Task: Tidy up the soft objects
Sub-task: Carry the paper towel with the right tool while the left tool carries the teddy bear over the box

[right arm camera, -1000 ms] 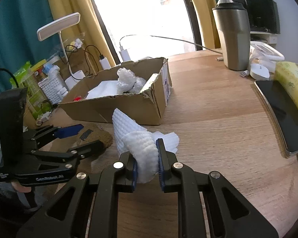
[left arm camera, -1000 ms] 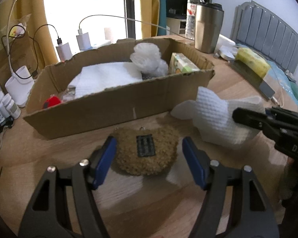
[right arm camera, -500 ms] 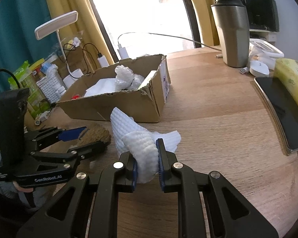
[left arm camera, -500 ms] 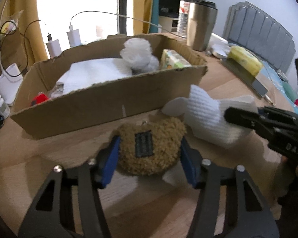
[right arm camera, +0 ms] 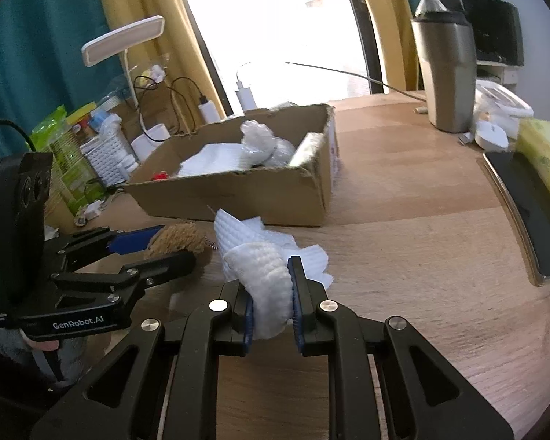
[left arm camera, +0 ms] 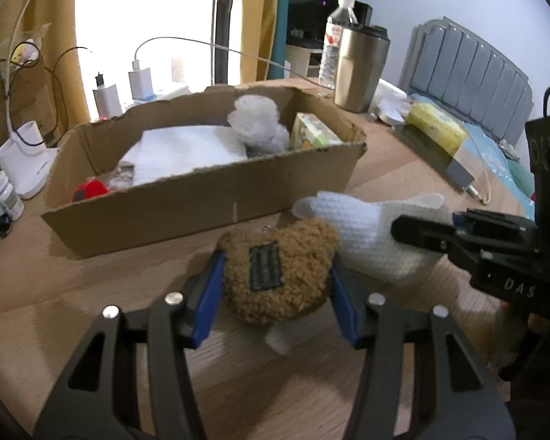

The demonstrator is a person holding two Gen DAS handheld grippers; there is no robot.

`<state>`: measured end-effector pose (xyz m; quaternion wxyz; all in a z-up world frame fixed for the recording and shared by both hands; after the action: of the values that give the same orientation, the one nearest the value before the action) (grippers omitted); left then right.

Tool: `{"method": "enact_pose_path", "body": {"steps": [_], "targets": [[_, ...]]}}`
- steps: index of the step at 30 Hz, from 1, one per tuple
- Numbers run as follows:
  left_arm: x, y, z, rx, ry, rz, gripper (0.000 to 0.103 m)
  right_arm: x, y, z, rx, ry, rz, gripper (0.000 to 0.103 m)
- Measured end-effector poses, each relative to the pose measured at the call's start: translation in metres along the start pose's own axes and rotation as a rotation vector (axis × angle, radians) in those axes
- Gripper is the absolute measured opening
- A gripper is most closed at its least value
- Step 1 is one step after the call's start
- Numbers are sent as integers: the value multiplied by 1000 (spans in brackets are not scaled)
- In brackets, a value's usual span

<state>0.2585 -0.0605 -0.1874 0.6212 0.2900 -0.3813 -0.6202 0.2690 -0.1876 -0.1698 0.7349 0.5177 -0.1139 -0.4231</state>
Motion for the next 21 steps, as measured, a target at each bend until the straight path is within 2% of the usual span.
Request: {"method": "enact_pose_path", "body": {"steps": [21], "targets": [[-26, 24, 53, 132, 6, 37, 55, -47, 36, 14, 68, 12, 118, 18]]}}
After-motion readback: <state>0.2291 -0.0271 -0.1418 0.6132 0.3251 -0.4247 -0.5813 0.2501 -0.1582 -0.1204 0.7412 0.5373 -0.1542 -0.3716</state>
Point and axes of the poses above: each gripper's, at about its wrist camera, not at the fingertips, and z roughly against the way its jaws point, x to its right, y to its top, the point moved 8 cm from there along -z, roughly the way its jaws point, and after that the axes turned 13 degrees about x, right-handed, at the moved point
